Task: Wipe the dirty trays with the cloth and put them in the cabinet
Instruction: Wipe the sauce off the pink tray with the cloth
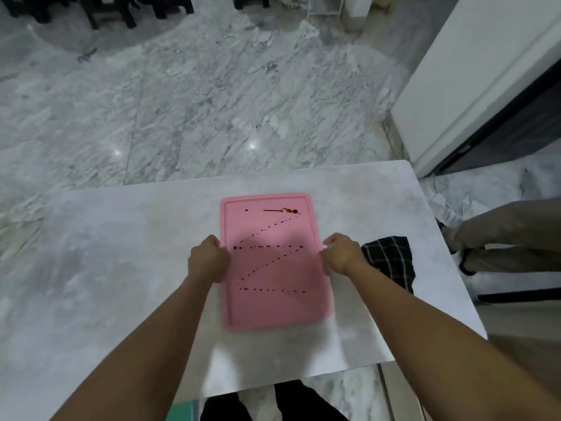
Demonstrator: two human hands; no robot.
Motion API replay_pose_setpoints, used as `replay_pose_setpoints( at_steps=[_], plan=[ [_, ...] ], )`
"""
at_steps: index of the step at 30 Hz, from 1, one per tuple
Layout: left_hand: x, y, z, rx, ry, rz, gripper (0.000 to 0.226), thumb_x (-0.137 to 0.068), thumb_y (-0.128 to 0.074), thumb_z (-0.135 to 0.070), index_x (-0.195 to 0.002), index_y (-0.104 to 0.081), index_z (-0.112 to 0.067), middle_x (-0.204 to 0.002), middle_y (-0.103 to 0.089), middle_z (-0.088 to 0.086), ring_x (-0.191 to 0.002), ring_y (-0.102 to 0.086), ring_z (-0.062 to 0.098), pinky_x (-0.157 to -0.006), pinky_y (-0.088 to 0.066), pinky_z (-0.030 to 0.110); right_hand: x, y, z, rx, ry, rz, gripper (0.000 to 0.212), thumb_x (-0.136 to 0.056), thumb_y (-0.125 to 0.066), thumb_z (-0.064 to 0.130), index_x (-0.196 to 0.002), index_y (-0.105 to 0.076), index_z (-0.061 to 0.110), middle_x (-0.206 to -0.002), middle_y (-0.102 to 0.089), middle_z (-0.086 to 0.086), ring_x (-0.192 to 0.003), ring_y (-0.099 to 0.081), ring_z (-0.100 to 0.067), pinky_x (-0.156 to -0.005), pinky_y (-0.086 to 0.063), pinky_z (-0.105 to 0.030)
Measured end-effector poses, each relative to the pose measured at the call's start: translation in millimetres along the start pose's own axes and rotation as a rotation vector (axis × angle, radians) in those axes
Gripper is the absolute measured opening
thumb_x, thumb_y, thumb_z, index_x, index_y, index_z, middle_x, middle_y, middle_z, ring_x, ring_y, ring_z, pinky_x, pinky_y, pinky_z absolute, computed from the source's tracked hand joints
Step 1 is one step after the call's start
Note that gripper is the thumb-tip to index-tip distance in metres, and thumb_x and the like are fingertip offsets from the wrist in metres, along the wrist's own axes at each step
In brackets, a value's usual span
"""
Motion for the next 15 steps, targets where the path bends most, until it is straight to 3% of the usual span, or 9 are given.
replay_pose_setpoints(
  at_steps=[3,4,6,9,12,15],
  plan=[
    [0,-7,1,-0.082,-0.04,-0.07,0.012,-0.088,-0.048,-0.023,-0.096,-0.052,-0.015,-0.087,-0.065,0.014,-0.074,-0.061,0.032,-0.068,-0.051,0.035,-5,20,-29,0.264,-0.032,-0.325,0.05,-0.084,-0.059,0.031,-0.132,-0.045,0.026,-0.136,-0.045,-0.009,-0.123,-0.043,-0.032,-0.105,-0.033,-0.053],
    [1,-8,0,-0.097,-0.046,-0.081,0.013,-0.087,-0.05,-0.024,-0.098,-0.049,-0.016,-0.086,-0.065,0.013,-0.072,-0.059,0.031,-0.063,-0.047,0.033,-7,27,-40,0.33,-0.106,-0.353,0.058,-0.083,-0.059,0.038,-0.136,-0.038,0.027,-0.145,-0.036,-0.01,-0.132,-0.034,-0.036,-0.11,-0.024,-0.061],
    [2,-9,-2,-0.118,-0.036,-0.077,0.02,-0.084,-0.051,-0.024,-0.101,-0.043,-0.02,-0.083,-0.062,0.011,-0.07,-0.06,0.03,-0.06,-0.045,0.031,-11,34,-60,0.3,-0.263,-0.245,0.074,-0.082,-0.052,0.053,-0.147,-0.027,0.026,-0.158,-0.017,-0.011,-0.142,-0.017,-0.043,-0.112,-0.014,-0.07],
    [3,-11,-4,-0.14,-0.021,-0.093,0.024,-0.082,-0.052,-0.025,-0.103,-0.04,-0.021,-0.082,-0.06,0.008,-0.072,-0.059,0.03,-0.066,-0.048,0.034,-18,29,-84,0.225,-0.277,-0.099,0.076,-0.092,-0.035,0.059,-0.158,-0.01,0.03,-0.166,0.001,-0.006,-0.146,-0.007,-0.043,-0.112,-0.023,-0.067],
    [4,-11,-3,-0.124,-0.045,-0.117,0.023,-0.082,-0.053,-0.025,-0.101,-0.042,-0.02,-0.082,-0.06,0.009,-0.071,-0.058,0.03,-0.067,-0.05,0.035,-19,22,-95,0.259,-0.202,-0.185,0.067,-0.1,-0.033,0.046,-0.16,-0.005,0.034,-0.166,0.002,-0.005,-0.143,-0.014,-0.042,-0.112,-0.029,-0.058],
    [5,-10,0,-0.107,-0.059,-0.115,0.023,-0.082,-0.054,-0.025,-0.101,-0.043,-0.02,-0.08,-0.059,0.007,-0.072,-0.058,0.03,-0.069,-0.052,0.037,-13,19,-104,0.287,-0.139,-0.301,0.063,-0.101,-0.041,0.035,-0.159,-0.017,0.03,-0.161,-0.01,-0.009,-0.13,-0.029,-0.042,-0.101,-0.039,-0.052]
  ],
)
Point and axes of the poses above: each hand's wrist, its own x-axis away from the middle knuckle, its own y-axis out of the back of the hand, z = x × y, the point moved 1 cm from there along -x, towards the middle knuckle
